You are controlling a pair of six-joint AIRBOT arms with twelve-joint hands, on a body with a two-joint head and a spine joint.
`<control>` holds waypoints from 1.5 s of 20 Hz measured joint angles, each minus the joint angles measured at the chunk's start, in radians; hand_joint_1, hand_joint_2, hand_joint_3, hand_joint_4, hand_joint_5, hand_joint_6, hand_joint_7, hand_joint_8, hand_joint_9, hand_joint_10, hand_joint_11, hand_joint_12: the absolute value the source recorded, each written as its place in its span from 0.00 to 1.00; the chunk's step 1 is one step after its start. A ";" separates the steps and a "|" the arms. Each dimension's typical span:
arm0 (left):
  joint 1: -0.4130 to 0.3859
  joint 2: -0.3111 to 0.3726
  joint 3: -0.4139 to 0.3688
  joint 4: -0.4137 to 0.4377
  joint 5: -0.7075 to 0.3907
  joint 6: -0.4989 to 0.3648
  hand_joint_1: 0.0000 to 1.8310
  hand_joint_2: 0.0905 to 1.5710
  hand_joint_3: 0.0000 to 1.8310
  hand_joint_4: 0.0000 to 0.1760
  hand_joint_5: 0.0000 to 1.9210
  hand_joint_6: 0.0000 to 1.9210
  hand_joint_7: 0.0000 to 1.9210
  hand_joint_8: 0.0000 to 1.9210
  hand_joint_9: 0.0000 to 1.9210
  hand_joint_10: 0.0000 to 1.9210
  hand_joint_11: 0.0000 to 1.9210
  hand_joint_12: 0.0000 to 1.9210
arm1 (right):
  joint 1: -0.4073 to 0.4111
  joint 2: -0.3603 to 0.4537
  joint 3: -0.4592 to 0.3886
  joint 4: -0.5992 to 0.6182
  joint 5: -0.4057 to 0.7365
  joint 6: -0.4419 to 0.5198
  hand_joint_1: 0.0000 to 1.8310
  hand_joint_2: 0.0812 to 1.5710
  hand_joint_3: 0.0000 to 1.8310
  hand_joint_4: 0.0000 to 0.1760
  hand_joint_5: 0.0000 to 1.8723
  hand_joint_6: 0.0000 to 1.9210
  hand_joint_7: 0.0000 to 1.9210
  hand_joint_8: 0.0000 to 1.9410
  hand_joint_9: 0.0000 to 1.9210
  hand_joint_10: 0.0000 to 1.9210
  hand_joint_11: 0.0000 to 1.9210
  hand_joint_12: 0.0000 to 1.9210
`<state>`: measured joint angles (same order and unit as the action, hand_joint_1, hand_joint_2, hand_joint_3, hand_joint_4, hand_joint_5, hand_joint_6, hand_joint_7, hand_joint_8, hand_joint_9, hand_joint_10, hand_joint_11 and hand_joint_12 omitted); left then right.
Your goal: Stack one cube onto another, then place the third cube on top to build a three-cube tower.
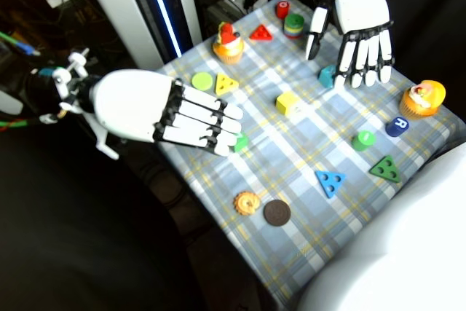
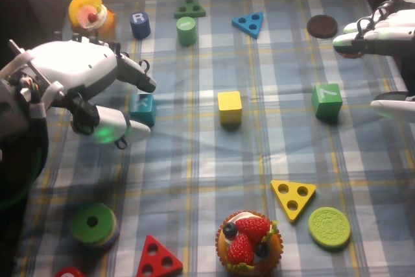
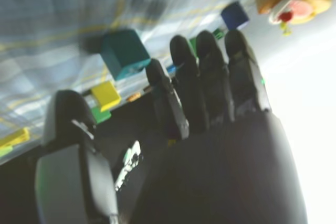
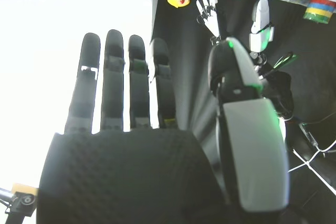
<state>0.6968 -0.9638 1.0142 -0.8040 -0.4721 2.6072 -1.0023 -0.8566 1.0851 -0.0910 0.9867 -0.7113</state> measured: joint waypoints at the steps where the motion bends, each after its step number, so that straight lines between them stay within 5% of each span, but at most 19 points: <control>1: -0.005 -0.002 0.005 -0.005 0.001 0.014 0.44 0.63 0.00 1.00 0.42 0.01 0.34 0.00 0.23 0.00 0.05 0.12 | 0.000 0.000 0.000 -0.003 0.000 0.000 0.31 0.80 0.00 0.00 0.24 0.00 0.25 0.00 0.24 0.00 0.05 0.44; 13: -0.030 -0.032 0.039 -0.048 0.024 0.063 0.43 0.66 0.01 1.00 0.45 0.01 0.36 0.00 0.25 0.00 0.06 0.13 | 0.000 -0.006 0.002 -0.006 -0.005 0.002 0.31 0.80 0.00 0.00 0.25 0.00 0.26 0.00 0.25 0.00 0.05 0.45; 14: -0.030 -0.032 0.040 -0.055 0.024 0.063 0.51 0.70 0.00 1.00 0.46 0.45 0.37 0.00 0.25 0.00 0.05 0.14 | 0.000 -0.006 0.002 -0.006 -0.005 0.003 0.31 0.80 0.00 0.00 0.25 0.00 0.25 0.00 0.25 0.00 0.05 0.46; 16: -0.030 -0.042 0.045 -0.061 0.021 0.063 0.53 0.71 0.00 1.00 0.47 0.56 0.39 0.01 0.27 0.01 0.07 0.15 | 0.000 -0.006 0.002 -0.006 -0.004 0.003 0.31 0.80 0.00 0.00 0.25 0.00 0.26 0.00 0.25 0.00 0.05 0.46; 26: -0.033 -0.062 0.054 -0.087 -0.003 0.061 0.56 0.68 0.00 1.00 0.52 0.49 0.45 0.01 0.32 0.01 0.09 0.16 | -0.005 -0.006 0.002 -0.007 -0.004 0.009 0.29 0.82 0.00 0.00 0.25 0.00 0.25 0.00 0.24 0.00 0.04 0.47; 30: -0.040 -0.049 0.016 0.006 -0.027 -0.076 0.56 0.68 0.00 1.00 0.53 0.47 0.42 0.00 0.28 0.00 0.07 0.15 | -0.006 -0.006 0.002 -0.005 -0.005 0.012 0.27 0.83 0.00 0.00 0.25 0.00 0.25 0.00 0.24 0.00 0.03 0.47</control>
<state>0.6571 -1.0126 1.0306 -0.7975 -0.4992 2.5317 -1.0080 -0.8627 1.0870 -0.0963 0.9813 -0.6991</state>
